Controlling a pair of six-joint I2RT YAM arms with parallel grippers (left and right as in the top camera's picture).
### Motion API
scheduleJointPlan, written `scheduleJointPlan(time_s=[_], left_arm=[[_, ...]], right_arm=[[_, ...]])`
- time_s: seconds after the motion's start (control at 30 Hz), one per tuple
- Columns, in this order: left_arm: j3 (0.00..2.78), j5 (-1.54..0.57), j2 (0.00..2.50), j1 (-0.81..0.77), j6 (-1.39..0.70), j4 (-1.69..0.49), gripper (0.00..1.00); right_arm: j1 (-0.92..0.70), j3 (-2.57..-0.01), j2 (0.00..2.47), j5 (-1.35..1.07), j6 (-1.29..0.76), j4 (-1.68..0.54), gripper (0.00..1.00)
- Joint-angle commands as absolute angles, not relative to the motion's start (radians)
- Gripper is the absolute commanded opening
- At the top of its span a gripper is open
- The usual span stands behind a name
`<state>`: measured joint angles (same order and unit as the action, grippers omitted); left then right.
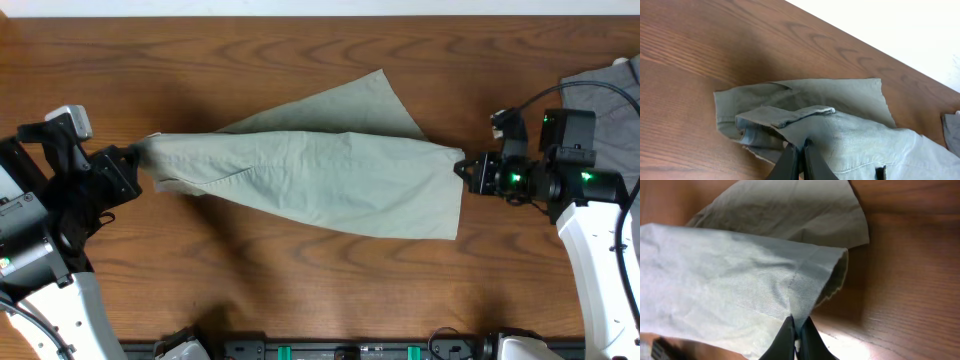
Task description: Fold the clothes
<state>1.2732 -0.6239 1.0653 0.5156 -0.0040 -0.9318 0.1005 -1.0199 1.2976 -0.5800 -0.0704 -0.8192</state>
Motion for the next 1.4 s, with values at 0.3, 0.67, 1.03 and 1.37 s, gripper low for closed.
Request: scheduleJointPlan(time_s=[0.3, 0.67, 1.03, 1.37], left_arm=[[1.298, -0.608, 1.066, 0.521, -0.008, -0.926, 0.06], [1.298, -0.608, 1.066, 0.521, -0.001, -0.923, 0.06], [1.298, -0.609, 1.066, 0.521, -0.001, -0.923, 0.06], [1.298, -0.608, 1.066, 0.521, -0.001, -0.921, 0.06]], right_arm=[[0.072, -1.032, 1.290, -0.656, 0.040, -0.830, 0.01], [0.038, -0.995, 1.417, -0.591, 0.039, -0.873, 0.47], [-0.124, -0.976, 1.783, -0.646, 0.038, -0.677, 0.41], [-0.145, -0.976, 1.876, -0.733, 0.064, -0.636, 0.39]])
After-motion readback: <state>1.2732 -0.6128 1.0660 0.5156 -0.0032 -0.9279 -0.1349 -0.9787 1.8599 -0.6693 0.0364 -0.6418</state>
